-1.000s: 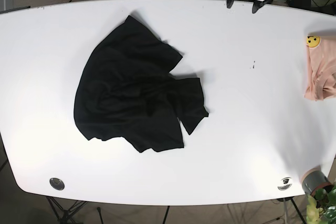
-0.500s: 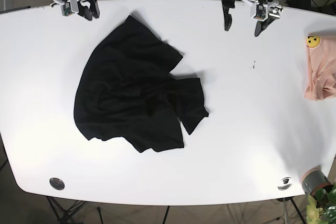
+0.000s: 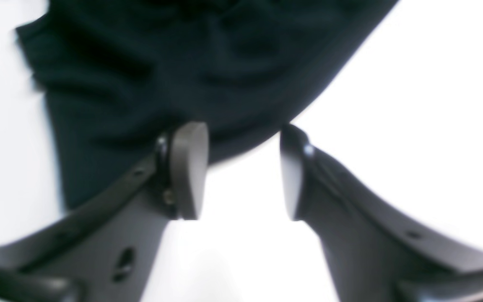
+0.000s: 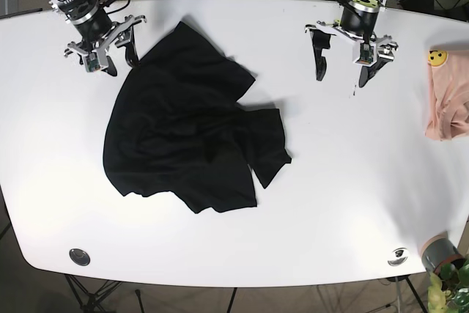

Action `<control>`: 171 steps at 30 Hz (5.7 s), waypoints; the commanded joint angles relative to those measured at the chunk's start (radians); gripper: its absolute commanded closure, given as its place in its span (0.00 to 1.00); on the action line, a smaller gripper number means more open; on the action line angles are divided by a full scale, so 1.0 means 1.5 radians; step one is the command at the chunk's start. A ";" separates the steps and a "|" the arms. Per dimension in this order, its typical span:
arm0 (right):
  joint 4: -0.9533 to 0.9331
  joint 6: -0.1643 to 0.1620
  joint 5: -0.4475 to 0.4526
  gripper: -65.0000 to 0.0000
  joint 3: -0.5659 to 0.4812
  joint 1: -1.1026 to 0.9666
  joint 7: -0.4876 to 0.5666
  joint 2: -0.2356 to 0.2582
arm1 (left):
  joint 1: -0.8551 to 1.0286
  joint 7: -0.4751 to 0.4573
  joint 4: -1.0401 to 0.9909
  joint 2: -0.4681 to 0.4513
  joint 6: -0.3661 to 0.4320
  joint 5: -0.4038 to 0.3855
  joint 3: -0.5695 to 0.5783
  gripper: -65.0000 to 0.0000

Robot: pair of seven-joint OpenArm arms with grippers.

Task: Fold the T-shirt properly
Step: 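Lower the right gripper toward the black shirt's edge, then grasp the black shirt's edge with the right gripper, then drag the black shirt with the right gripper away from the left gripper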

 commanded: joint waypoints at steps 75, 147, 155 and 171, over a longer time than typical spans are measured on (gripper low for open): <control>-0.535 0.121 0.010 0.29 -0.645 0.720 -0.201 -0.129 | -0.124 0.129 -0.031 0.002 -0.001 -0.009 -0.092 0.21; -0.201 0.121 0.014 0.97 -0.363 1.122 -0.447 -0.089 | -0.239 0.127 -0.066 -0.001 0.117 -0.004 0.103 0.21; -0.197 0.121 0.014 0.97 -0.364 1.126 -0.448 -0.091 | -0.250 0.127 -0.067 -0.001 0.117 -0.004 0.103 0.21; -0.201 0.121 0.013 0.97 -0.362 1.167 -0.448 -0.090 | -0.253 0.127 -0.067 -0.001 0.113 -0.004 0.125 0.21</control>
